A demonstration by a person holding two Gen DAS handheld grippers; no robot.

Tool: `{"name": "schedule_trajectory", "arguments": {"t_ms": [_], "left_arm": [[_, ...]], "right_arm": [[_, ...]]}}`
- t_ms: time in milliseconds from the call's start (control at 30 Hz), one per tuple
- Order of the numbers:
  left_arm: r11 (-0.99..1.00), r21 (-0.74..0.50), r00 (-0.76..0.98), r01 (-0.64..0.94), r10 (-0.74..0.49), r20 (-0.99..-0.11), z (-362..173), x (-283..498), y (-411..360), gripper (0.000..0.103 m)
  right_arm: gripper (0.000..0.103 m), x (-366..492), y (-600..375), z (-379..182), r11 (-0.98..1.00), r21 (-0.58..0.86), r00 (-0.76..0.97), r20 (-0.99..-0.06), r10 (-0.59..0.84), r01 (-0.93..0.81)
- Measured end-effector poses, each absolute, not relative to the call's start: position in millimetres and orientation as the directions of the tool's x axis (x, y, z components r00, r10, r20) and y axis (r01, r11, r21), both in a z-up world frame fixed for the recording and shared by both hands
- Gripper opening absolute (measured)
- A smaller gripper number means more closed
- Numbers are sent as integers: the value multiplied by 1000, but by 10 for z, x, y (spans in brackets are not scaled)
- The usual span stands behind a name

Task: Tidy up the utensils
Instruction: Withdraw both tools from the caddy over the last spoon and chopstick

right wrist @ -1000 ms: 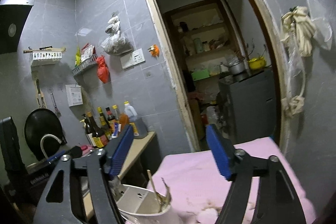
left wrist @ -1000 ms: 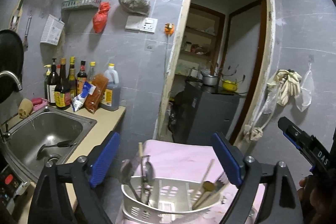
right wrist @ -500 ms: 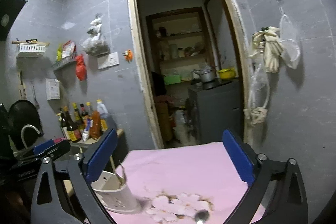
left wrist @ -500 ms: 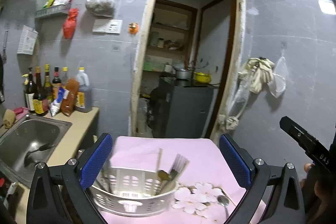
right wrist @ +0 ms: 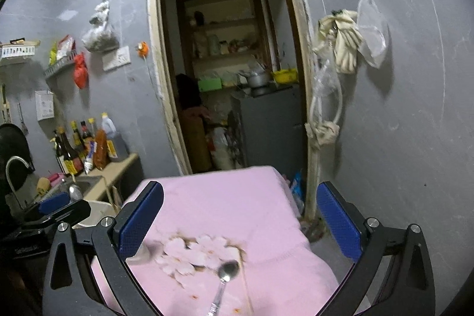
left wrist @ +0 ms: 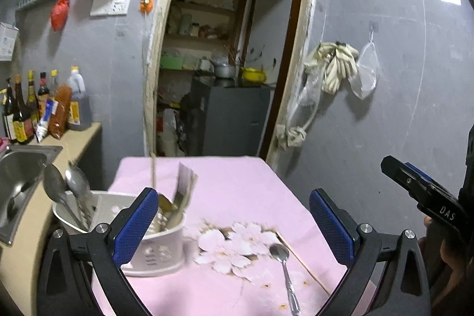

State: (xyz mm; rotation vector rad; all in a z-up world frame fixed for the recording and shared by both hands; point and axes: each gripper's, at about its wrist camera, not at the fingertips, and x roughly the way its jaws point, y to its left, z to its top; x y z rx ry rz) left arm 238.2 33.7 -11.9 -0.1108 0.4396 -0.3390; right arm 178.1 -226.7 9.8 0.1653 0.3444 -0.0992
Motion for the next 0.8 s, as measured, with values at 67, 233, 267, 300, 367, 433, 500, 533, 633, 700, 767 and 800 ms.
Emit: {"name": "schedule_trajectory", "arguments": {"t_ms": [67, 233, 267, 300, 367, 433, 500, 533, 633, 700, 767, 800], "left_arm": [[938, -178, 839, 296, -345, -422, -213, 2402, 252, 102], [943, -189, 806, 275, -334, -490, -492, 2445, 70, 102], [944, -192, 798, 268, -330, -505, -566, 2454, 28, 102], [945, -195, 791, 262, -326, -517, -643, 2460, -13, 102], [947, -202, 784, 250, -321, -532, -766, 2477, -86, 102], [947, -212, 774, 240, -318, -548, -890, 2507, -155, 102], [947, -223, 758, 233, -320, -568, -1034, 2547, -246, 102], [946, -225, 751, 235, -324, -576, -1080, 2568, -275, 102], [942, -215, 725, 257, -335, -602, -1263, 2612, -391, 102], [942, -205, 712, 267, -336, -617, -1372, 2639, -447, 102], [939, -206, 694, 274, -341, -634, -1451, 2676, -490, 99], [936, -210, 682, 281, -349, -643, -1493, 2698, -509, 95]], "right_arm": [[101, 1808, -2351, 10, 981, 146, 929, -363, -67, 127], [101, 1923, -2646, -276, 981, 157, 901, -432, -33, 111], [101, 1954, -2691, -342, 983, 155, 894, -447, -21, 101], [101, 1991, -2735, -408, 984, 153, 886, -464, -10, 91], [101, 2050, -2793, -534, 985, 158, 871, -492, 17, 69], [101, 2133, -2877, -701, 985, 171, 852, -520, 59, 36], [101, 2202, -2932, -863, 982, 188, 834, -544, 90, 17], [100, 2231, -2954, -935, 980, 199, 827, -553, 103, 10], [89, 2372, -2999, -1227, 974, 227, 792, -591, 150, -15], [81, 2449, -3004, -1411, 970, 241, 768, -615, 178, -32], [70, 2513, -2988, -1573, 964, 262, 748, -630, 212, -52], [67, 2559, -2952, -1668, 960, 270, 733, -639, 233, -70]]}}
